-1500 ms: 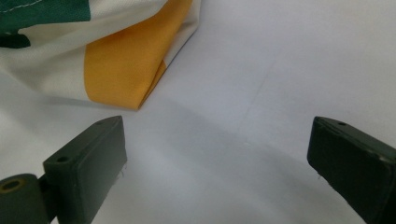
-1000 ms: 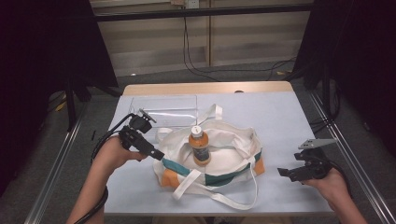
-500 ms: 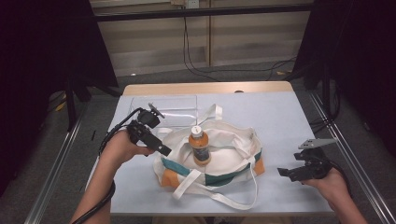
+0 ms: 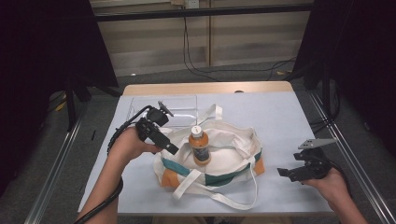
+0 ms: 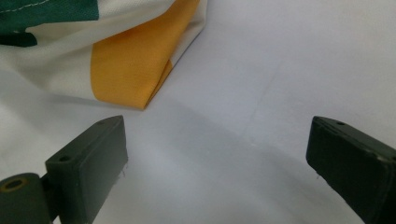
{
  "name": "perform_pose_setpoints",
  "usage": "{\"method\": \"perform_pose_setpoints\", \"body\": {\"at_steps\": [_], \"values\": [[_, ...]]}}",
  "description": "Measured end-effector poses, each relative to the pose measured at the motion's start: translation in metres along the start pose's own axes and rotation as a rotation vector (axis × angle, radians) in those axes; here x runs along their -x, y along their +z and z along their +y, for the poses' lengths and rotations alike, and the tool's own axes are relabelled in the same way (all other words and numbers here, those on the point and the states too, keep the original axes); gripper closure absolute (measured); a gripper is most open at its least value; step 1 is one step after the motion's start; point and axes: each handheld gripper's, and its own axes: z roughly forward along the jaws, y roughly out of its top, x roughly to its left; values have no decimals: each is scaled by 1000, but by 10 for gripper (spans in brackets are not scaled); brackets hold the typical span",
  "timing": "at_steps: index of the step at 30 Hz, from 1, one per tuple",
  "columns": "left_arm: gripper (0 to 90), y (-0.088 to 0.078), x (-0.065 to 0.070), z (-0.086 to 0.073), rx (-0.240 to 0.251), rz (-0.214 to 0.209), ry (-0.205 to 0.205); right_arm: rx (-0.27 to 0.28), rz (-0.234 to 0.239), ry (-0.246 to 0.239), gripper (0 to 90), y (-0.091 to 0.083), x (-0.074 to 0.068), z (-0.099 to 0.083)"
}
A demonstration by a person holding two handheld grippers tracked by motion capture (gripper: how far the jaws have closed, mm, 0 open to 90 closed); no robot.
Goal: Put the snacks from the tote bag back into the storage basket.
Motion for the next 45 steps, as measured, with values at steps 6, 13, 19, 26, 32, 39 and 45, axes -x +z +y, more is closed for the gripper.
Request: {"method": "perform_pose_setpoints", "body": {"at_steps": [6,13,19,26,32,39,45], "values": [[61,4,5,8,-11,-7,19,1,2,-7,52,1,0,0],[62,9,9,15,-18,-13,42,4,4,-15,52,1,0,0],[61,12,12,18,-21,-18,53,1,10,-18,52,1,0,0],[56,16,16,24,-20,-26,71,-6,6,-11,53,2,-1,1],[49,19,20,29,-29,-35,87,-1,6,-11,53,2,-1,0],[49,23,23,33,-39,-41,97,1,9,-14,53,2,-1,1],[49,25,25,38,-41,-46,108,-1,12,-7,53,1,-1,1]]}}
